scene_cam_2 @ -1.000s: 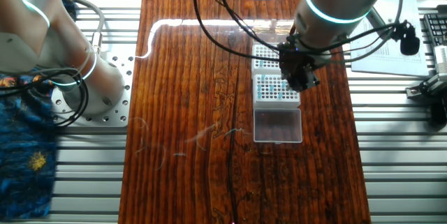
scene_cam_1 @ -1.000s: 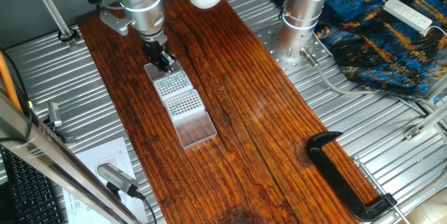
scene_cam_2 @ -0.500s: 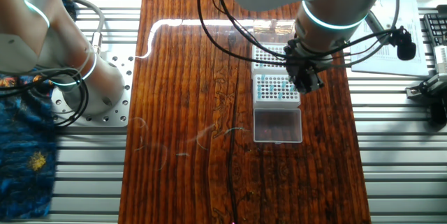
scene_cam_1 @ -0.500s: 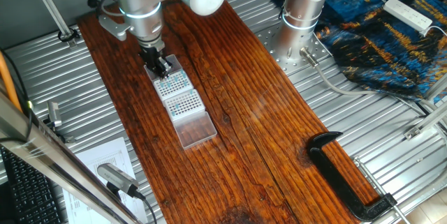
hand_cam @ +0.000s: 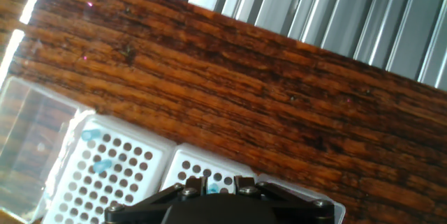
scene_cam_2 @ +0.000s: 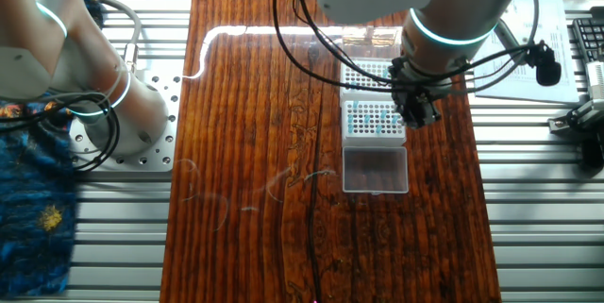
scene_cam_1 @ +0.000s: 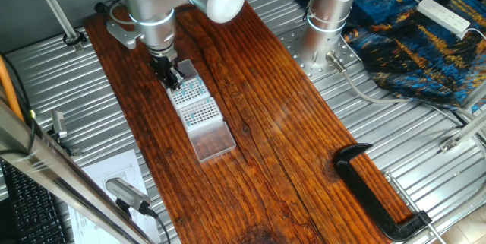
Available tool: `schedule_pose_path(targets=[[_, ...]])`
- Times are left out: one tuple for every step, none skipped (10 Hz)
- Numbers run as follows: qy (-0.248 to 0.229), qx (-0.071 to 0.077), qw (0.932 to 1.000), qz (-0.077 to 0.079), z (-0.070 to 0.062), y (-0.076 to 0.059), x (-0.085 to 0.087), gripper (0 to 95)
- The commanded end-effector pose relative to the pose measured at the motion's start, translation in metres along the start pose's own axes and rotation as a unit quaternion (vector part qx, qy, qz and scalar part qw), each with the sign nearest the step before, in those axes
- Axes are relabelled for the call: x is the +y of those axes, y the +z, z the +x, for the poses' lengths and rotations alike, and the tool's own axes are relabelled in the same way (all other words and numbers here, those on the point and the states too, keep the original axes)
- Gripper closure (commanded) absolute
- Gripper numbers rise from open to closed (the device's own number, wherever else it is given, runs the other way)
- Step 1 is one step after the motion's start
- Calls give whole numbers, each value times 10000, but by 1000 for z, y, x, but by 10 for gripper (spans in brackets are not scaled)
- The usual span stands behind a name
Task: Transfer all medium pipette tips from one holder to another
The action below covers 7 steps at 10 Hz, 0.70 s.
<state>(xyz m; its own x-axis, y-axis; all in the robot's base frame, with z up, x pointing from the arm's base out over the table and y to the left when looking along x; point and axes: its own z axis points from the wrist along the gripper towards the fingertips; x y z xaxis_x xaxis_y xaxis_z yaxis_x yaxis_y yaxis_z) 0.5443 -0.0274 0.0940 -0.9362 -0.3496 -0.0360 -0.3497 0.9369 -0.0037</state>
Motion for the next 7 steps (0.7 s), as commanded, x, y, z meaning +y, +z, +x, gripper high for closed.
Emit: schedule_pose_path(targets=[[15,-15,10000,-8,-2,4,-1,760],[12,-20,10000,-7,-2,6,0,760],[22,-29,10000,0,-2,9,-1,950],[30,-36,10000,2,-2,11,-1,950],[26,-47,10000,5,-2,13,-1,950],[16,-46,10000,2,-3,13,-1,950],[14,-78,9999,-64,-2,10,0,950]])
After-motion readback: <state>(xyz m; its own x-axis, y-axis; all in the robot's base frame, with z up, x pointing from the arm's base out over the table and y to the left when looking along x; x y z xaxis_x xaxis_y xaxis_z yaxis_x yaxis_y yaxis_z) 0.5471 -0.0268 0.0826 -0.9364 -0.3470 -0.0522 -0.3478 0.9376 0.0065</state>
